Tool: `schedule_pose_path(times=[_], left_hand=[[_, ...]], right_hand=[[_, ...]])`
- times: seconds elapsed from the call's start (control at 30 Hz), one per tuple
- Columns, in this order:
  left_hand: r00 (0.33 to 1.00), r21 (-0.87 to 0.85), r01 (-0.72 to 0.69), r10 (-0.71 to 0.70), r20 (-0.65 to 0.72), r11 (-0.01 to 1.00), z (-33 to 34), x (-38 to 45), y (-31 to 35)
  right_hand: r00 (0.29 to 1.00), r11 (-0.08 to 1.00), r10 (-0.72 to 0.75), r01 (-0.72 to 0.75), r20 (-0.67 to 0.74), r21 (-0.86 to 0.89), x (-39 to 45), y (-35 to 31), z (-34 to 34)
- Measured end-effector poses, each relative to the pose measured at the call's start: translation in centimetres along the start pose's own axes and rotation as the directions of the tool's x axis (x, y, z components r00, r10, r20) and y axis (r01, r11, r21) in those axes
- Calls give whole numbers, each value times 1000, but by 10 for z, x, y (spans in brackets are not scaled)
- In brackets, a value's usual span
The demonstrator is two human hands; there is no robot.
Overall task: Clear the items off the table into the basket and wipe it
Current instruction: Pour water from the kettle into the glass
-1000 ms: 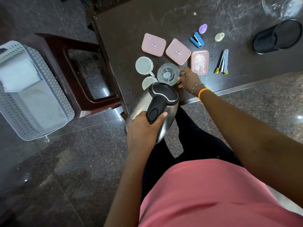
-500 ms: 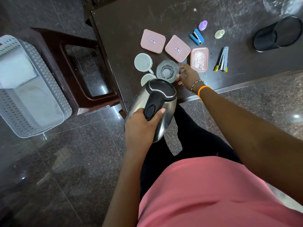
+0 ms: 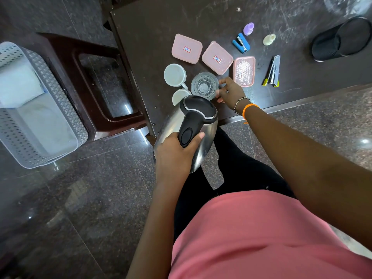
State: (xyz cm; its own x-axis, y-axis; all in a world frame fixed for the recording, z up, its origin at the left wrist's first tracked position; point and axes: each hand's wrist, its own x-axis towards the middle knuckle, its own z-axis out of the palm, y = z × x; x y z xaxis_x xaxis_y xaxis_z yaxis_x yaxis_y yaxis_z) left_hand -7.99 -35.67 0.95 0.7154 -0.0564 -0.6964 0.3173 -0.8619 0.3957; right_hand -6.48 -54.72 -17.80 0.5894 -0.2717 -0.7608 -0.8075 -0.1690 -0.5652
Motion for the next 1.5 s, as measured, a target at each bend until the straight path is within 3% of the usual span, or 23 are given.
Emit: schedule_pose_path(times=[1.5], left_hand=[[1000,-44,-2,4,26,999,-2,3,-1]], right_hand=[[999,999,33,-33,-15,-12,-2,-6,-3]])
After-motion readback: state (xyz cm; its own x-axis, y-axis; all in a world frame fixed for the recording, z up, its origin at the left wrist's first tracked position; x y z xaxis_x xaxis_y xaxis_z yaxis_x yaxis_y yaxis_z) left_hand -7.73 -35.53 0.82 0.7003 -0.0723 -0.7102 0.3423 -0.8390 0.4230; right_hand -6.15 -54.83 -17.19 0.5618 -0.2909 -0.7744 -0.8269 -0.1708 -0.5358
